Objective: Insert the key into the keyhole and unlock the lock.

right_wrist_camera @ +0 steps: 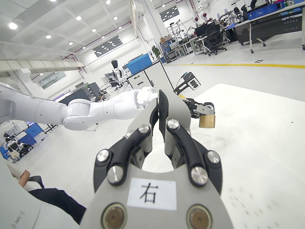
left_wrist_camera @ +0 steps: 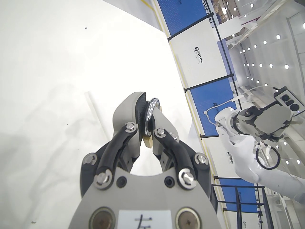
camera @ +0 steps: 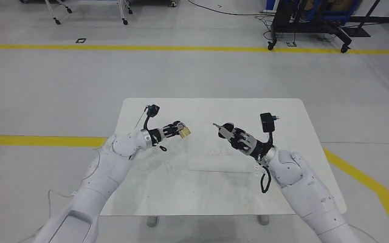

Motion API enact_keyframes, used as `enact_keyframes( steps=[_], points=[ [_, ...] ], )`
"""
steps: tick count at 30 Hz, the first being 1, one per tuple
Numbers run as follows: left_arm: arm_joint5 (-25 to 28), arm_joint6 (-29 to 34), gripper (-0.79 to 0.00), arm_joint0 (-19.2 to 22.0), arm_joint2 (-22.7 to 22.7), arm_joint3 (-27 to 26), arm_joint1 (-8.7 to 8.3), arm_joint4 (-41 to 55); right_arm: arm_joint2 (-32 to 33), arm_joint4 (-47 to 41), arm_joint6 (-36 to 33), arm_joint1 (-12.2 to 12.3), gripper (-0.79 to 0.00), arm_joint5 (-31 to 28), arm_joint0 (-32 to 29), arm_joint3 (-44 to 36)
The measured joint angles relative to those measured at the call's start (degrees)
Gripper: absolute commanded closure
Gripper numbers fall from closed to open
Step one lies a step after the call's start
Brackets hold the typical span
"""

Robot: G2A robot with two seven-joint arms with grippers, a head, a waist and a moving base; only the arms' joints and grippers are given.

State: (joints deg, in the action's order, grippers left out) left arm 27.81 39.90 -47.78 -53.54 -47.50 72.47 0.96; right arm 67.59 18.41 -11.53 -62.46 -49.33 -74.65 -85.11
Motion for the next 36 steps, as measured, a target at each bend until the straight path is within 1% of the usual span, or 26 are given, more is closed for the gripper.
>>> enact_keyframes(
  steps=[2, 3, 4, 5, 7, 9, 11, 13, 15, 18, 20, 33, 36],
  points=[
    [-5.40, 4.41, 0.000, -0.50, -1.25, -0.29, 0.46, 5.41, -1.56, 1.05, -0.83, -0.40, 0.000, 2.05, -0.56, -0.38],
    [-9.46, 6.71, 0.000, -0.11, -1.95, 0.26, 0.65, 9.48, -2.85, 0.40, -1.57, -0.56, 0.000, 2.19, -0.47, -0.78],
    [-15.62, 9.81, 0.000, 0.63, -2.73, 1.49, 0.90, 15.63, -3.66, -2.17, -2.83, -0.57, 0.000, 1.15, 0.25, -0.14],
    [-20.63, 12.58, 0.000, 1.22, -3.25, 2.67, 1.18, 20.62, -3.75, -4.79, -3.62, -0.57, 0.000, 0.38, 0.72, 0.85],
    [-31.66, 18.58, 0.000, 3.02, -4.25, 5.25, 1.80, 31.27, -3.41, -8.83, -4.08, -0.57, 0.000, 1.48, 0.98, 1.93],
    [-39.07, 20.82, 0.000, 4.49, -3.91, 7.88, 2.37, 36.62, -2.55, -7.39, -2.99, -0.51, 0.000, 3.70, 0.26, 1.26],
    [-42.76, 20.27, 0.000, 5.89, -3.00, 9.83, 2.92, 36.86, -1.62, -5.06, -1.56, -0.40, 0.000, 4.57, -1.02, 0.19],
    [-45.40, 19.13, 0.000, 7.35, -1.73, 11.86, 3.68, 36.25, -0.24, -3.07, -0.29, -0.19, 0.000, 5.60, -2.63, -1.13],
    [-46.99, 17.90, 0.000, 8.66, -0.32, 13.45, 4.54, 35.67, 1.09, -1.31, 0.39, 0.04, 0.000, 6.85, -4.18, -2.67],
    [-48.08, 16.68, 0.000, 9.83, 0.80, 15.19, 5.65, 36.41, 2.12, -0.78, 0.32, 0.24, 0.000, 8.26, -6.09, -4.74],
    [-47.48, 16.71, 0.000, 10.50, 0.86, 15.85, 6.24, 37.79, 2.19, -1.07, 0.15, 0.26, 0.000, 8.45, -6.37, -5.04],
    [-47.28, 16.90, 0.000, 10.57, 0.80, 15.88, 6.27, 37.94, 2.15, -1.06, 0.16, 0.25, 0.000, 8.39, -6.29, -4.94],
    [-47.77, 16.85, 0.000, 9.78, 1.27, 14.69, 6.32, 37.31, 1.82, 1.68, 0.30, 0.14, 0.000, 10.27, -5.66, -5.92]
  ],
)
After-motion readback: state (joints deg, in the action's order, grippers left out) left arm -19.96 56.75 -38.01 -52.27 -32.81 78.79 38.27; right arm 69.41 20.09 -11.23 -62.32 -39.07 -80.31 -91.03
